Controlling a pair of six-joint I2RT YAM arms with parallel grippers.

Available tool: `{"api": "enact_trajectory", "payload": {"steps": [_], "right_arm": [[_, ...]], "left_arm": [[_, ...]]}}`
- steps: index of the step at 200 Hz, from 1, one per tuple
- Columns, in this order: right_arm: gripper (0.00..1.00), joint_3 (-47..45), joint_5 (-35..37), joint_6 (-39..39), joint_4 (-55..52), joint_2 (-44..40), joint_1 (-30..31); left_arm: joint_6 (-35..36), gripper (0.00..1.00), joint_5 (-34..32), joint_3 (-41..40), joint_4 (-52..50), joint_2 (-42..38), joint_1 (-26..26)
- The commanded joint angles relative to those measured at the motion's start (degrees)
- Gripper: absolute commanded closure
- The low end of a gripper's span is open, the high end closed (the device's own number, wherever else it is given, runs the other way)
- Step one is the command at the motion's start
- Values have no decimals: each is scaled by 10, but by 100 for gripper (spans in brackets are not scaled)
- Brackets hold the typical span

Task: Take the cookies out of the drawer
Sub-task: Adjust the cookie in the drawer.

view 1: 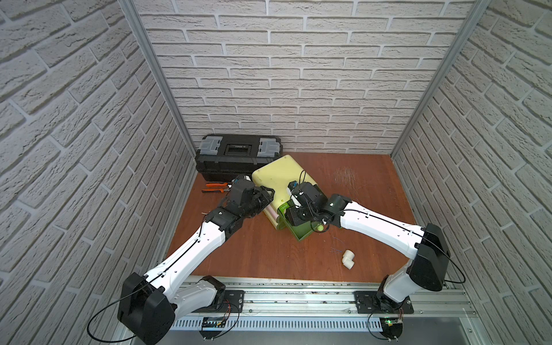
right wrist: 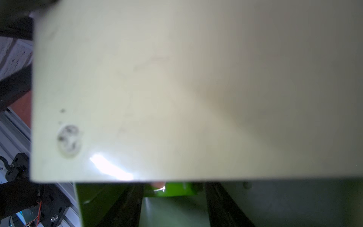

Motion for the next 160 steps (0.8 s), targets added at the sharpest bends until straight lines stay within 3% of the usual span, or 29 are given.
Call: {"api": "enact_trajectory", "payload": {"steps": [1,30,75,103,130,160], "right_arm": [[46,7,37,-19,4,7,4],[49,1,81,-27,-16,-5,-4],[51,-20,74,-60,-34,-50,-43],[38,-19,3,-125,-36,-63,-40],[29,-23,-24,-223,-30,-75,-32],[24,-12,-47,-416,-50,-84,-41]], "left_arm": [[2,46,-4,-9,2,-3,-1],[2,46,-4,-9,1,-4,0],[3,45,-2,-9,1,-4,0],[2,45,-2,-9,1,-5,3],[6,46,0,-8,-3,-8,6],[9,45,0,-6,-10,-14,10]]}}
